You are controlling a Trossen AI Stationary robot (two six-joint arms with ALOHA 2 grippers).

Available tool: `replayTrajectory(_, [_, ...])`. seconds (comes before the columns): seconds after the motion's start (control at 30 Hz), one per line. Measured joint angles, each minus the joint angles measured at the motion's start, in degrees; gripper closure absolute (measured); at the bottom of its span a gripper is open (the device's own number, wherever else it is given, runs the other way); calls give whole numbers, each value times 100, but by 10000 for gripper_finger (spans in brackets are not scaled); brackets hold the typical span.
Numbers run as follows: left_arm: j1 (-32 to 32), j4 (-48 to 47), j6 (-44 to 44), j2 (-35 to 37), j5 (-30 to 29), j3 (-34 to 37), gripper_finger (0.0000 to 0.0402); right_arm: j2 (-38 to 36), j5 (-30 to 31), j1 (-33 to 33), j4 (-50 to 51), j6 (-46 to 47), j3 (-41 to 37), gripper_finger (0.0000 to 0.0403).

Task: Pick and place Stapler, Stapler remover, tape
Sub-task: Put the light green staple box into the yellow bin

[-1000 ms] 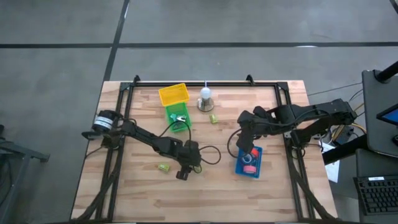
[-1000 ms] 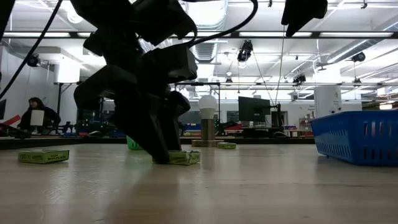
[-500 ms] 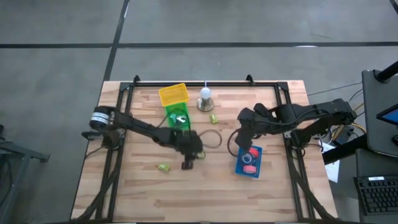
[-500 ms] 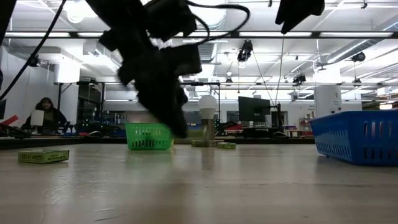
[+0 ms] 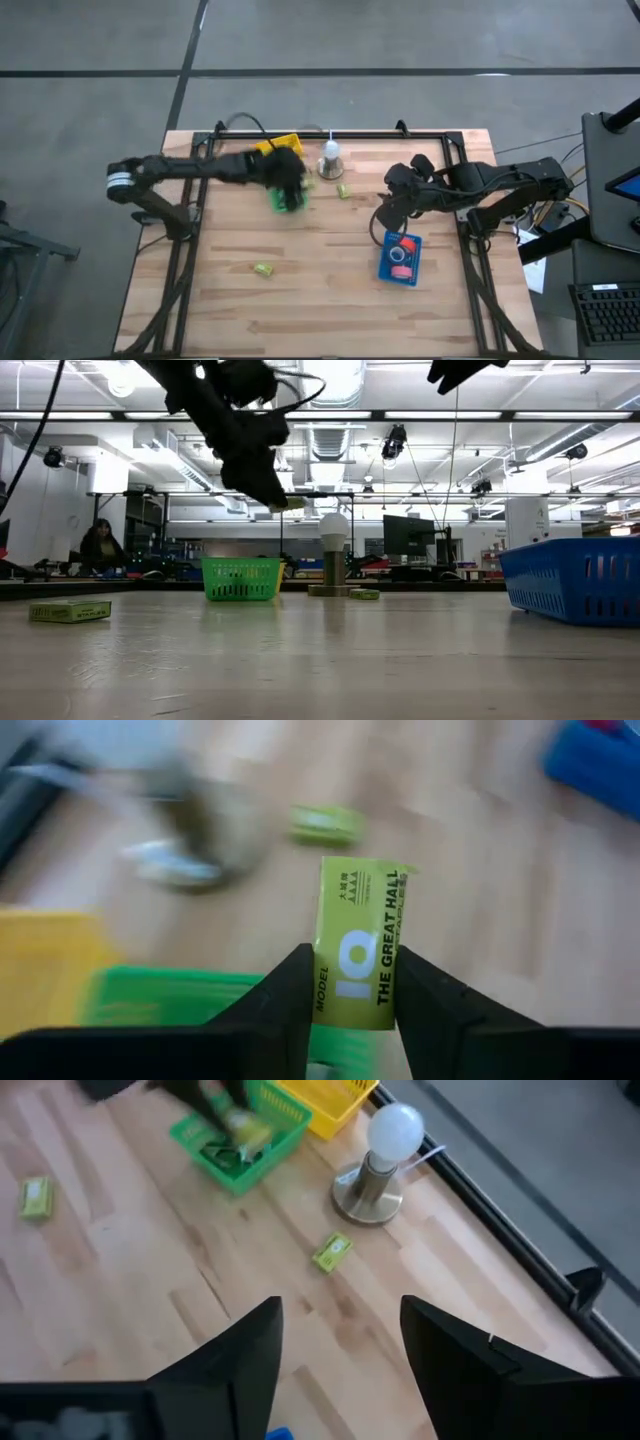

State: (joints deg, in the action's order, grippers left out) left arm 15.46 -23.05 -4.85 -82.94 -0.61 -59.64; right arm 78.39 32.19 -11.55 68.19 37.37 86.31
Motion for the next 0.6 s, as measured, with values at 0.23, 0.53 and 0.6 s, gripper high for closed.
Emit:
replayTrajectory(0.23, [1641, -28, -870, -37, -24, 0, 276, -2, 201, -2, -156, -223, 26, 215])
replayTrajectory(0.53, [2756, -37, -1069, -688, -9, 0, 272, -2, 698, -2, -217, -332, 26, 227])
replayTrajectory(0.6, [2807, -101, -1292, -839, 0, 0, 269, -2, 704, 0, -298, -431, 26, 229])
